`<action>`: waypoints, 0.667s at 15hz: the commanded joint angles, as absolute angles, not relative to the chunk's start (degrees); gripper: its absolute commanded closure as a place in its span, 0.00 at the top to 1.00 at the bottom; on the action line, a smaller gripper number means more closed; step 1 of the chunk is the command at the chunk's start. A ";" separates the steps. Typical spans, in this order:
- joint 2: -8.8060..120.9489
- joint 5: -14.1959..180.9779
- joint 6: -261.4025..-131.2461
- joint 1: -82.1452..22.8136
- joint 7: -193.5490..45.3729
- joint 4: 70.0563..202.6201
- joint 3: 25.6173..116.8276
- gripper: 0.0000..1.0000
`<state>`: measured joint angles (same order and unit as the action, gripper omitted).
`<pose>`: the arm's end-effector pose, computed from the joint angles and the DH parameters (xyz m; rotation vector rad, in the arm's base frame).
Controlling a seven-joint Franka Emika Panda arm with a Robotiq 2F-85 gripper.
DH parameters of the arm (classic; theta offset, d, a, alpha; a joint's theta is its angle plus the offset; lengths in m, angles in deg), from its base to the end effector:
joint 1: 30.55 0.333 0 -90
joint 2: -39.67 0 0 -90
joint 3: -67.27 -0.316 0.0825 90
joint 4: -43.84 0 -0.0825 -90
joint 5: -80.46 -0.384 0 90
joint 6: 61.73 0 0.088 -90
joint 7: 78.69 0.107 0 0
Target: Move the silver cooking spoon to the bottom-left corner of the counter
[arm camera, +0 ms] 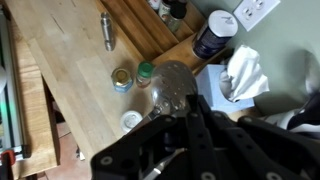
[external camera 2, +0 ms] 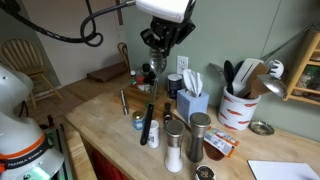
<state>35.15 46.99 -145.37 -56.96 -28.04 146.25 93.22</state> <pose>0.3576 -0.3714 0.5752 -1.5515 1.9606 0.3130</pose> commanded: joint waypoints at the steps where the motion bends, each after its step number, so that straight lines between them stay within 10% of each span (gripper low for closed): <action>1: 32.78 54.66 -139.61 -56.36 -24.43 146.41 92.11 0.01; 10: 21.27 59.98 -135.81 -54.61 -18.65 154.44 85.80 0.01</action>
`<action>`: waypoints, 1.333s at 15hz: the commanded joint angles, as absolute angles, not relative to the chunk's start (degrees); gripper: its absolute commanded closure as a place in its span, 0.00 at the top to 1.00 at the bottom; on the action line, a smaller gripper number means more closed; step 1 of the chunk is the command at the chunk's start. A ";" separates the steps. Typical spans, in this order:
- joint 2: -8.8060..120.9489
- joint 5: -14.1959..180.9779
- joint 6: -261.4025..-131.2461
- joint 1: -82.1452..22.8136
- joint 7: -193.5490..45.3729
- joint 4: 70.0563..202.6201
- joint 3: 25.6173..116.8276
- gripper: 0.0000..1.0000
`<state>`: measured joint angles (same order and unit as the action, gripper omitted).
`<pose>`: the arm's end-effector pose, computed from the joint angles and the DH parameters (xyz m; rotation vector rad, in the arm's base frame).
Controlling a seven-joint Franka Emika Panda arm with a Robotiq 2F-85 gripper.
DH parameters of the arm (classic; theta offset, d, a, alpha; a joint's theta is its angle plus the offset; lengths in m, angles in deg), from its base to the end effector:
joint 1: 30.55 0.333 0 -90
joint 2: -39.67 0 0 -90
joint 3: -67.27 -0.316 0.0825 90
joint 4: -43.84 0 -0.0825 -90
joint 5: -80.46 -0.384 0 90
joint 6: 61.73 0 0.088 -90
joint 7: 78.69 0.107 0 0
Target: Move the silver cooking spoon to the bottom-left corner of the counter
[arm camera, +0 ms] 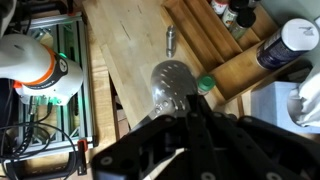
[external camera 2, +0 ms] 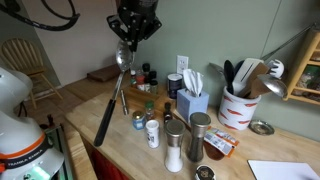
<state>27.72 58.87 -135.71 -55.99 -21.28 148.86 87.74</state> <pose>0.3388 -0.3052 0.5969 -1.7272 2.0513 0.5312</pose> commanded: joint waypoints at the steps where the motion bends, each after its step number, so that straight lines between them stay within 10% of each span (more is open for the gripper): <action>1: 19.38 60.00 -136.89 -54.27 -17.88 156.01 84.52 0.01; 20: 6.33 58.51 -137.66 -49.95 -14.30 163.67 73.97 0.01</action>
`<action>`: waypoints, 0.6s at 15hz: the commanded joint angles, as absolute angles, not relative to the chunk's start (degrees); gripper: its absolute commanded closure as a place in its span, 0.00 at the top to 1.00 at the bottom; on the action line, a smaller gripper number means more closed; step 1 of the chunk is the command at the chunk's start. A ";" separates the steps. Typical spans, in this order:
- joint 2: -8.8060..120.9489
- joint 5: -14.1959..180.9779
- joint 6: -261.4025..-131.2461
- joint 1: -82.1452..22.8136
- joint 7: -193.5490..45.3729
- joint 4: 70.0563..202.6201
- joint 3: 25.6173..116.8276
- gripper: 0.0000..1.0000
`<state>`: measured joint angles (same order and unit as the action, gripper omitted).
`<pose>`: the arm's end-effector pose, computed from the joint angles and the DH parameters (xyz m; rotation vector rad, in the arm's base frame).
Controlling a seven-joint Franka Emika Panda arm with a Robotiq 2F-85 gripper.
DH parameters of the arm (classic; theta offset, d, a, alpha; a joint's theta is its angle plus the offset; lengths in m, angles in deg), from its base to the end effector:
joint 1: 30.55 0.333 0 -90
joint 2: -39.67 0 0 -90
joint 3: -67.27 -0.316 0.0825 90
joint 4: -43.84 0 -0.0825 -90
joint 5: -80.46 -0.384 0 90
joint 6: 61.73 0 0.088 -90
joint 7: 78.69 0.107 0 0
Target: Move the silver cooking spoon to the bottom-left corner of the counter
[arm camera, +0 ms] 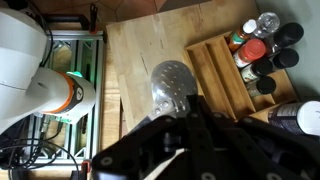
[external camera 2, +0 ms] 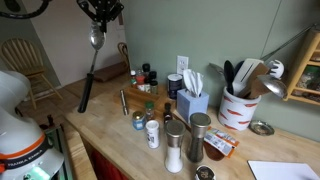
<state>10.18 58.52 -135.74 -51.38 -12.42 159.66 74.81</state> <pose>0.3304 -0.1402 0.6426 -1.9564 1.9383 0.4909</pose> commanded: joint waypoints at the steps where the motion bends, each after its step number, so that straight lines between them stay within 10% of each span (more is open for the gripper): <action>1: 4.97 58.38 -138.33 -49.56 -15.14 165.22 73.43 0.01; 9: -8.75 61.90 -146.50 -46.11 -25.36 179.24 65.36 0.01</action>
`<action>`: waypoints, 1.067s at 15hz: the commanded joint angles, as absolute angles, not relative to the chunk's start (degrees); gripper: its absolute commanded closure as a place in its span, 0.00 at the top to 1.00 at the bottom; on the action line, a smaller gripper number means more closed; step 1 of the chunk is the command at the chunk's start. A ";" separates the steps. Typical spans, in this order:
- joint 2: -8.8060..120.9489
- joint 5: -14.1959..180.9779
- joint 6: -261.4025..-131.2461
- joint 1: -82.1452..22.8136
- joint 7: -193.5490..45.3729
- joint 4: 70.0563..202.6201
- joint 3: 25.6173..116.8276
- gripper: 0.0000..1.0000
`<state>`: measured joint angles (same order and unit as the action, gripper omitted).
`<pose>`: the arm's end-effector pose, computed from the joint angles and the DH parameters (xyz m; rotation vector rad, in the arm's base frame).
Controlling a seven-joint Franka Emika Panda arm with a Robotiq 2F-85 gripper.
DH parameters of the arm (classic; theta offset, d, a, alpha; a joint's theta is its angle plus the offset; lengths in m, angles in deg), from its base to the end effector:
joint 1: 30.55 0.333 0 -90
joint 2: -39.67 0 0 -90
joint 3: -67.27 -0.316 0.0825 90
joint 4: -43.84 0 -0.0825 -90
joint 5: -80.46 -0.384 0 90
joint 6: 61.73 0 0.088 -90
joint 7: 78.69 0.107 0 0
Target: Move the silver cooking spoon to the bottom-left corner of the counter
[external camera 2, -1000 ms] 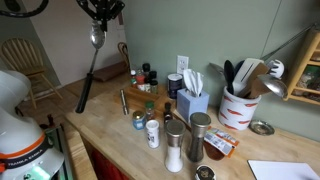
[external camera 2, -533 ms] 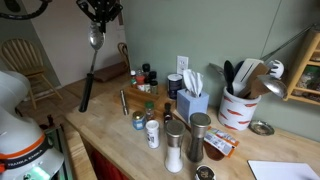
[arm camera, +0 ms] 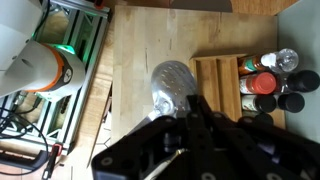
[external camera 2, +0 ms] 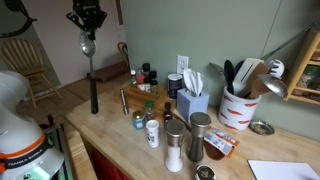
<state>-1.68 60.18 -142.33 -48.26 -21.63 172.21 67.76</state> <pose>0.3047 -0.0574 0.6186 -2.2714 1.6779 0.3197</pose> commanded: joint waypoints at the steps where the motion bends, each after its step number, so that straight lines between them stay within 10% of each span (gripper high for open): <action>1: -9.90 61.63 -147.83 -45.32 -27.00 180.60 64.49 0.01; 16: -11.63 63.19 -152.57 -40.84 -27.22 186.49 51.53 0.01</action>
